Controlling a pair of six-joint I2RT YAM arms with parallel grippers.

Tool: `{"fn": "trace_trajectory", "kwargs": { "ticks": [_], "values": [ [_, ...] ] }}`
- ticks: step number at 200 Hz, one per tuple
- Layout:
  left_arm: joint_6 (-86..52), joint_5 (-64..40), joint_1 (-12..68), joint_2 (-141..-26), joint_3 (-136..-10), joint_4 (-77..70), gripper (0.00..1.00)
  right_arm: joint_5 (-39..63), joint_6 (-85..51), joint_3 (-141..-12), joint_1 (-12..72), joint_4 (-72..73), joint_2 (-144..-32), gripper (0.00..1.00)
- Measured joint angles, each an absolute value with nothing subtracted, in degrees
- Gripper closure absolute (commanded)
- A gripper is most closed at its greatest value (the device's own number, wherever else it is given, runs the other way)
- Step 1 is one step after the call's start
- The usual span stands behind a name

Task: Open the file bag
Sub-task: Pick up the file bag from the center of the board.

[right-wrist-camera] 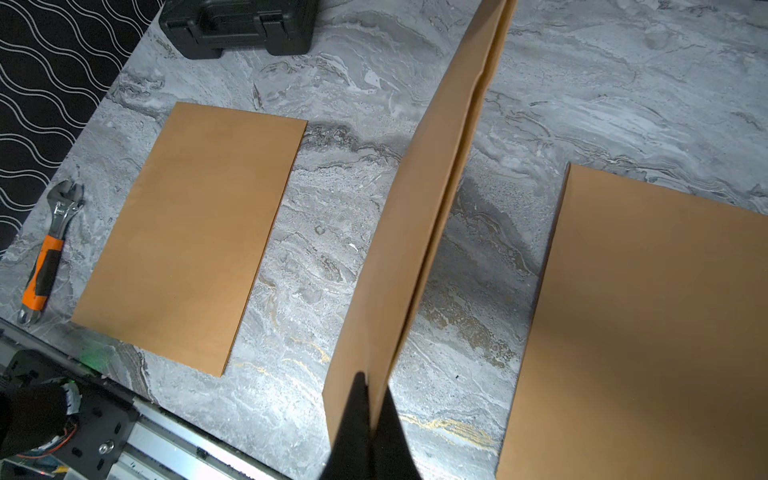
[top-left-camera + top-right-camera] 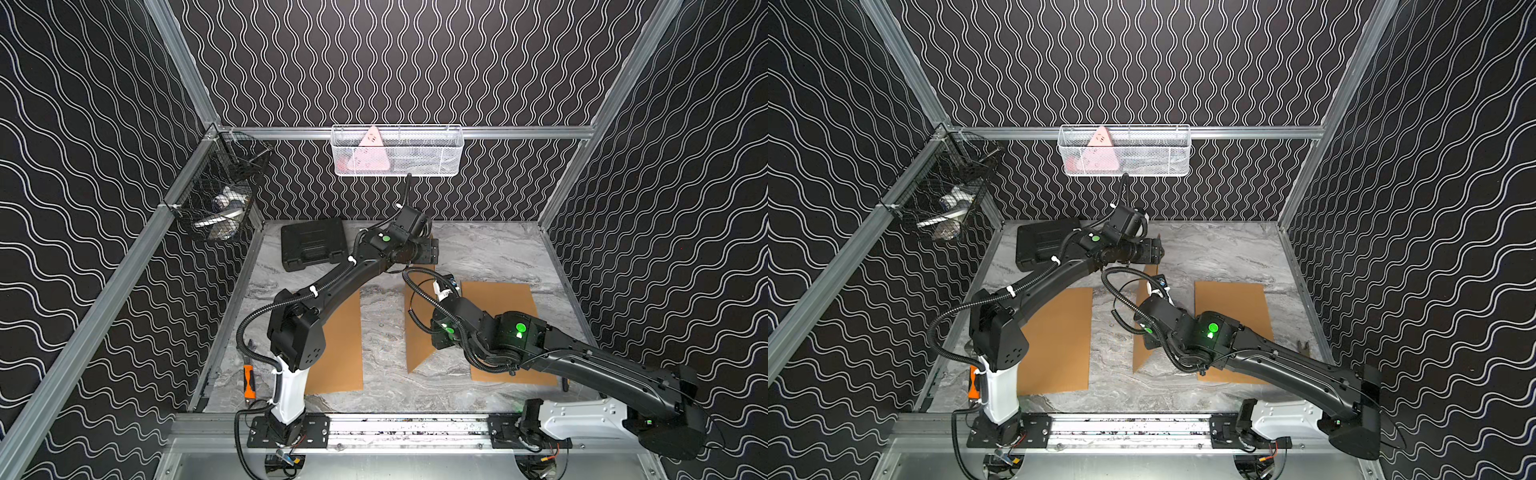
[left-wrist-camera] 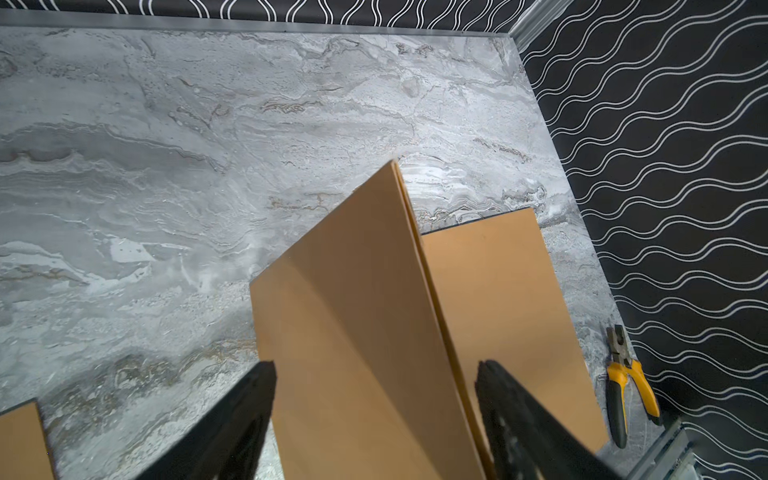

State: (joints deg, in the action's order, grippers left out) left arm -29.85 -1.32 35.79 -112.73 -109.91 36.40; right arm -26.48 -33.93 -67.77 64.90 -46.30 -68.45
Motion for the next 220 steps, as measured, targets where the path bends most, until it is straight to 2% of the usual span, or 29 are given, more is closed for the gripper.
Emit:
{"fn": "trace_trajectory", "kwargs": {
  "ticks": [17,73,128,175,220],
  "values": [
    [-29.85,-1.26,35.83,-113.03,-110.24,36.84,0.3,-26.89,-33.85,-67.94,65.17,-46.35,-68.6,1.0],
    [-29.87,-1.3,36.1,-113.21,-110.65,37.3,0.27,-27.83,-33.12,-68.99,65.63,-46.35,-69.49,1.0],
    [-29.89,-1.3,36.18,-113.21,-110.87,37.34,0.29,-28.6,-31.94,-70.57,66.39,-46.33,-70.59,1.0],
    [-30.11,-1.26,36.18,-110.41,-108.97,36.69,0.21,-29.63,-31.88,-71.0,66.65,-46.35,-71.5,1.0],
    [-30.09,-1.21,36.18,-109.3,-110.24,36.05,0.2,-30.35,-31.97,-71.02,66.7,-46.37,-71.5,1.0]
  ]
}}
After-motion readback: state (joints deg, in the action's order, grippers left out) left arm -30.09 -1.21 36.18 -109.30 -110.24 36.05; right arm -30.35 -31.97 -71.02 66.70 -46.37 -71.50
